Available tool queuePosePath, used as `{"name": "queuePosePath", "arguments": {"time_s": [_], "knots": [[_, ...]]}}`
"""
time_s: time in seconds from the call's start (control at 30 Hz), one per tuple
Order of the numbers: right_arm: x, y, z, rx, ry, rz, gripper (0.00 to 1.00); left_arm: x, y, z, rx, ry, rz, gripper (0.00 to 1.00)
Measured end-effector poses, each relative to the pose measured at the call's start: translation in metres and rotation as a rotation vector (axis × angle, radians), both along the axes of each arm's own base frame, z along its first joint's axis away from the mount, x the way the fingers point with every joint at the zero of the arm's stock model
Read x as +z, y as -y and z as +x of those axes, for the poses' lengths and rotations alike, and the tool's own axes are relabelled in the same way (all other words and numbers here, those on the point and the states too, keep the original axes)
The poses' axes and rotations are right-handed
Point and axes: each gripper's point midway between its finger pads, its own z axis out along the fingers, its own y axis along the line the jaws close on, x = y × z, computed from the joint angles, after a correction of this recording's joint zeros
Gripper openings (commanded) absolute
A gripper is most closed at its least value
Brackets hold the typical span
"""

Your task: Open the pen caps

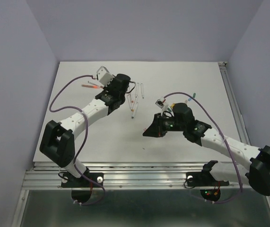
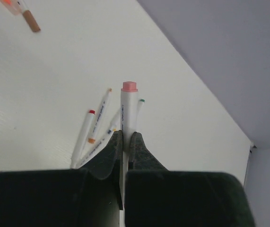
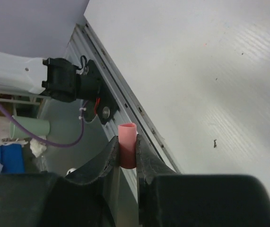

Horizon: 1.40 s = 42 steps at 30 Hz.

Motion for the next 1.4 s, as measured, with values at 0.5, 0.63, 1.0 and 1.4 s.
{"name": "queuePosePath", "arguments": {"time_s": [0.5,0.63,1.0,1.4], "knots": [[-0.061,0.065,0.078,-0.401,-0.117,-0.311,0.01,-0.057,0.010,0.004,-0.232,-0.138,0.260,0.00],[-0.089,0.110,0.119,-0.601,-0.143,-0.453,0.01,-0.108,0.018,-0.001,-0.323,-0.255,0.333,0.00],[-0.147,0.152,0.140,-0.725,-0.195,-0.728,0.19,-0.181,0.014,-0.022,-0.404,-0.460,0.425,0.11],[-0.156,0.162,0.140,-0.739,-0.189,-0.785,0.69,-0.187,0.014,-0.027,-0.418,-0.501,0.432,0.74]]}}
